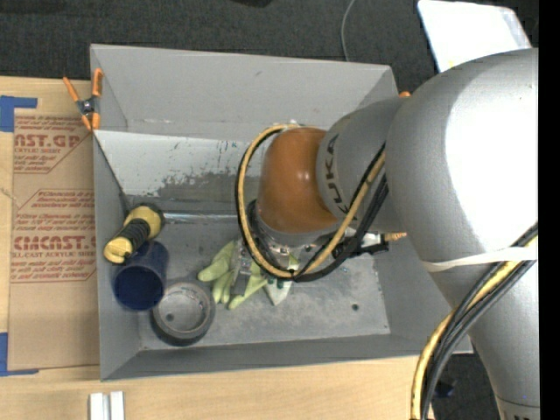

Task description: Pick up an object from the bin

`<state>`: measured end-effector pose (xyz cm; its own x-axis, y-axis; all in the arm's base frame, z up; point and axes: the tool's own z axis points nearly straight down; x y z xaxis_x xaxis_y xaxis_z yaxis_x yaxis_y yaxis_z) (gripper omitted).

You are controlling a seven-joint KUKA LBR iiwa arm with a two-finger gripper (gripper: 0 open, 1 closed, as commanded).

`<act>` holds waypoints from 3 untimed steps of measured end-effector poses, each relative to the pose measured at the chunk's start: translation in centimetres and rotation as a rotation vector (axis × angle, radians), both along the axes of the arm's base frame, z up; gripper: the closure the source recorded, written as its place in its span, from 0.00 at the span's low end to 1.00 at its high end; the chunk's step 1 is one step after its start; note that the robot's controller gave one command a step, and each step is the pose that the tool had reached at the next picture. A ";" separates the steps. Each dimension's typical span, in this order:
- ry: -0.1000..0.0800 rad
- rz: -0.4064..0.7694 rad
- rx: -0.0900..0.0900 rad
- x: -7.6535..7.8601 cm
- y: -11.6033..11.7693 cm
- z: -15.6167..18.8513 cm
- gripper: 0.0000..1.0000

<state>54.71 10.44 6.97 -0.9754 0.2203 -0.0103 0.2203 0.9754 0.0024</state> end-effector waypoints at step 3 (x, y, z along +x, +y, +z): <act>-0.002 -0.028 0.002 -0.7 -1.0 0.4 1.00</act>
Offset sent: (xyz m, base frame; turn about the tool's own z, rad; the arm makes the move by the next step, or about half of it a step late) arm -0.0072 -0.0107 0.0041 0.0292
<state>53.99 9.46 7.34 -0.9688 0.2474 -0.0119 0.2474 0.9689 0.0049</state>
